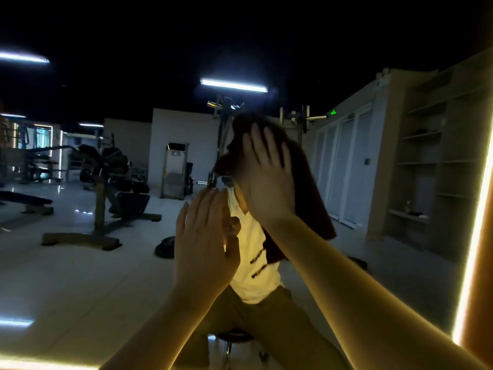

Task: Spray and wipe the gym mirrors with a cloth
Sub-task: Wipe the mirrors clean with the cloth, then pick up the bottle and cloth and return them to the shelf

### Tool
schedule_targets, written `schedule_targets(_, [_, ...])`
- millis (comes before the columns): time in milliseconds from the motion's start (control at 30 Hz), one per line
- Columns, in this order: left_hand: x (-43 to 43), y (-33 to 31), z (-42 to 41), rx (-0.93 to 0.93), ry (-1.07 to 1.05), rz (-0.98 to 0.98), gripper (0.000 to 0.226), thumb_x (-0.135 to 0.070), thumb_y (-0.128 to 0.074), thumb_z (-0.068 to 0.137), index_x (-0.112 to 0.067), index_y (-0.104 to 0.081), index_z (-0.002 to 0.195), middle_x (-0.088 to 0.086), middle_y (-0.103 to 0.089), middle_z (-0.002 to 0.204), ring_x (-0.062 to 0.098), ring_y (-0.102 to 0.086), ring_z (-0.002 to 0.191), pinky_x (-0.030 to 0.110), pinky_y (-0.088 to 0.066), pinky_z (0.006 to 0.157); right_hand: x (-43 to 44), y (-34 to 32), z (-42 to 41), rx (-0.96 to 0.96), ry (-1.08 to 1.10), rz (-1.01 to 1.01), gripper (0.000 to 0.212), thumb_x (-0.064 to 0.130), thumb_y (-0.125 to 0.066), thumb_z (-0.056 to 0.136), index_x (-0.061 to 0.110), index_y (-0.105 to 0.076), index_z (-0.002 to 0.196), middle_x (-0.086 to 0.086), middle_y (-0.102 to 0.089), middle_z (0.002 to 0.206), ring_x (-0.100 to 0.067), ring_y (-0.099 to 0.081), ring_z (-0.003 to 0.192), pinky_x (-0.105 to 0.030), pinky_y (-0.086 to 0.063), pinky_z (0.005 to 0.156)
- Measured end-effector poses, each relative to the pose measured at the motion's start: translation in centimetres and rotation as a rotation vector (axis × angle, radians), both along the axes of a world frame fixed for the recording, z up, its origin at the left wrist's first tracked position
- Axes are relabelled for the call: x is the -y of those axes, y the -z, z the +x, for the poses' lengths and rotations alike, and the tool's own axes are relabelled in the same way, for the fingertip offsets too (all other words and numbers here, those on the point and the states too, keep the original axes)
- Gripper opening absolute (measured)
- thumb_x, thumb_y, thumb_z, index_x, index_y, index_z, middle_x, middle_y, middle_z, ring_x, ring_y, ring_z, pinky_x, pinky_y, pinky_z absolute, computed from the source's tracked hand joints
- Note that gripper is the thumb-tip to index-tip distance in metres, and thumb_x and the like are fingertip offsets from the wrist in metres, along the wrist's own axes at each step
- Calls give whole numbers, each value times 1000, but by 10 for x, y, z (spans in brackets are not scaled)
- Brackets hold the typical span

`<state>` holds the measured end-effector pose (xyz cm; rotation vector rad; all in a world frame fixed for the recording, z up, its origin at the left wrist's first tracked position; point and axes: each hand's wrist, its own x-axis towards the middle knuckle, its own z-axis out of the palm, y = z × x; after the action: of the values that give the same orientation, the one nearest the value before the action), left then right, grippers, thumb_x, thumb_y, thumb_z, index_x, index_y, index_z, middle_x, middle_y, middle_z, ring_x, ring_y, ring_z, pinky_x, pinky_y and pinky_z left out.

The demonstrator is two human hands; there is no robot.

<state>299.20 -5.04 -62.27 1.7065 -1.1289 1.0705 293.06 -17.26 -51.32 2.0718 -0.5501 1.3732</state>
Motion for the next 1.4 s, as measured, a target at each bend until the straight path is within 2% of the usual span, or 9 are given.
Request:
schedule_targets(133, [-7, 14, -4, -41, 24, -8, 45, -18, -62, 92, -10, -61, 136, 11, -57, 148, 30, -43, 147, 56, -37, 120, 1, 89, -26, -193, -76, -49, 59, 26, -63, 94, 18, -47, 150, -5, -34, 165, -28, -29, 153, -49, -13, 124])
schedule_targets(300, [-16, 33, -31, -58, 90, 74, 43, -11, -73, 85, -7, -65, 126, 15, -66, 135, 35, -58, 134, 52, -43, 115, -12, 131, -68, -302, -199, 35, 38, 24, -56, 97, 17, -65, 134, -4, -53, 153, -23, -43, 146, -42, -24, 123])
schedule_targets(433, [-19, 39, -63, -232, 265, 114, 37, -5, -73, 89, -8, -65, 125, 10, -68, 129, 26, -65, 119, 23, -47, 95, -27, 134, -121, -260, -405, 568, 23, 20, -48, 108, 13, -68, 119, 3, -71, 111, -5, -67, 104, -20, -51, 89])
schedule_targets(533, [-10, 40, -93, -394, 465, 127, 34, -9, -69, 96, -12, -63, 129, -7, -66, 117, 9, -63, 109, 12, -45, 87, -27, 136, -174, 22, -605, 1127, 26, 22, -40, 112, 13, -64, 106, 3, -61, 79, -9, -59, 70, -18, -44, 62])
schedule_targets(733, [18, 53, -172, -628, 778, 205, 41, -27, -70, 100, -16, -55, 136, -19, -63, 112, 0, -61, 105, 35, -52, 99, -34, 140, -285, 629, -865, 1650, 31, 22, -46, 109, 4, -65, 125, -18, -71, 114, -37, -70, 112, -47, -54, 97])
schedule_targets(900, [28, 56, -250, -1081, 1228, 726, 80, -64, -64, 81, -18, -51, 145, -3, -61, 139, 14, -56, 125, 37, -40, 107, -56, 149, -370, 853, -950, 1665, 42, 32, -43, 108, 8, -58, 139, -20, -67, 133, -35, -67, 121, -56, -48, 107])
schedule_targets(1167, [39, 68, -349, -1012, 1441, 716, 13, -28, -71, 97, -20, -81, 97, 6, -80, 102, 26, -74, 106, 50, -53, 102, -83, 161, -492, 1197, -645, 1564, 36, 34, -43, 110, 10, -65, 125, -14, -72, 118, -30, -71, 109, -39, -60, 84])
schedule_targets(1333, [46, 78, -398, -1015, 1312, 741, 23, -17, -49, 108, -14, -71, 101, 7, -72, 92, 21, -68, 89, 36, -53, 80, -98, 205, -541, 911, -425, 1865, 70, 72, -56, 91, 11, -60, 126, -17, -64, 134, -38, -58, 129, -53, -43, 115])
schedule_targets(1400, [48, 94, -410, -1038, 1205, 761, 23, -20, -47, 109, -14, -67, 100, 8, -68, 93, 20, -66, 88, 33, -52, 72, -103, 231, -545, 678, -309, 1951, 60, 51, -74, 88, 10, -64, 132, -16, -69, 130, -36, -64, 124, -56, -48, 110])
